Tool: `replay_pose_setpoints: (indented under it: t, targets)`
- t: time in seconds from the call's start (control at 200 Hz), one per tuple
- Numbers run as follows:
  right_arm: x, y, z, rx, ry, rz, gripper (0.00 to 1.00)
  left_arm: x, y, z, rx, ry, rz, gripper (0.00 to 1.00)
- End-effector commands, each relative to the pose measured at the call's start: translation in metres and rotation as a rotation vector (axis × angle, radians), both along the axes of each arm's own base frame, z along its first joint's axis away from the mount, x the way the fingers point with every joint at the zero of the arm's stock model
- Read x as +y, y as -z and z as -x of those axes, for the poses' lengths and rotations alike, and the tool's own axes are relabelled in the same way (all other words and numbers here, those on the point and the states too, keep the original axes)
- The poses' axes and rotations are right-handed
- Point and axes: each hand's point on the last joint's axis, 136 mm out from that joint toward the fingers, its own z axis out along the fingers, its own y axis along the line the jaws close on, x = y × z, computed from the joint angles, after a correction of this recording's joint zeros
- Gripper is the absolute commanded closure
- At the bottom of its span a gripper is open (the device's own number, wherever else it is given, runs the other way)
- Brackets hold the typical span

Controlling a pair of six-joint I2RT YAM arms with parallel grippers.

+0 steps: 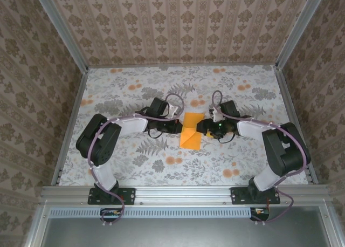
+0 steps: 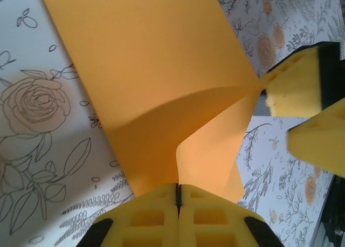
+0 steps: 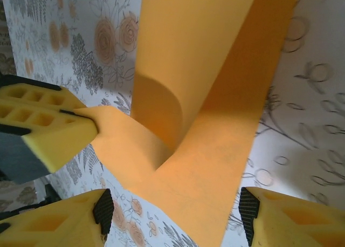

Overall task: Fold a paper plane with a square sheet of paper (fold left side to right side)
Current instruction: Turn over the paper at the center of the table.

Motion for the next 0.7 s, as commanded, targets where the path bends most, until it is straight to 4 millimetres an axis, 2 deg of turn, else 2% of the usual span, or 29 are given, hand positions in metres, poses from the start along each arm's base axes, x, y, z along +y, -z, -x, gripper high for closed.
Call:
replay_pose_setpoints:
  t: [0.0,0.07,0.15,0.27,0.385,0.445,0.55,0.695]
  targets:
    - [0.024,-0.012,-0.011,-0.020,-0.039,-0.076,0.35,0.004,-0.008,-0.001,-0.043,-0.009,0.006,0.95]
    - [0.032,-0.010,-0.015,-0.015,-0.047,-0.086,0.37,0.004,-0.008,-0.001,-0.041,-0.007,0.006,0.95]
    - [0.040,-0.008,-0.019,-0.007,-0.053,-0.102,0.45,0.003,-0.007,-0.002,-0.039,-0.007,0.005,0.94]
    - [0.046,-0.006,-0.024,0.001,-0.050,-0.109,0.68,0.005,-0.010,-0.004,-0.046,-0.016,0.002,0.89]
    - [0.043,-0.016,-0.028,-0.044,-0.049,-0.103,0.91,0.012,-0.022,-0.008,-0.071,-0.049,0.014,0.71]
    - [0.039,-0.029,-0.033,-0.087,-0.050,-0.111,0.96,0.018,-0.032,-0.010,-0.085,-0.078,0.036,0.62]
    - [0.030,-0.060,-0.045,-0.187,-0.044,-0.157,0.97,0.034,-0.062,-0.018,-0.130,-0.161,0.103,0.42]
    - [0.021,-0.127,-0.058,-0.364,-0.073,-0.283,0.97,0.056,-0.118,-0.023,-0.203,-0.273,0.248,0.13]
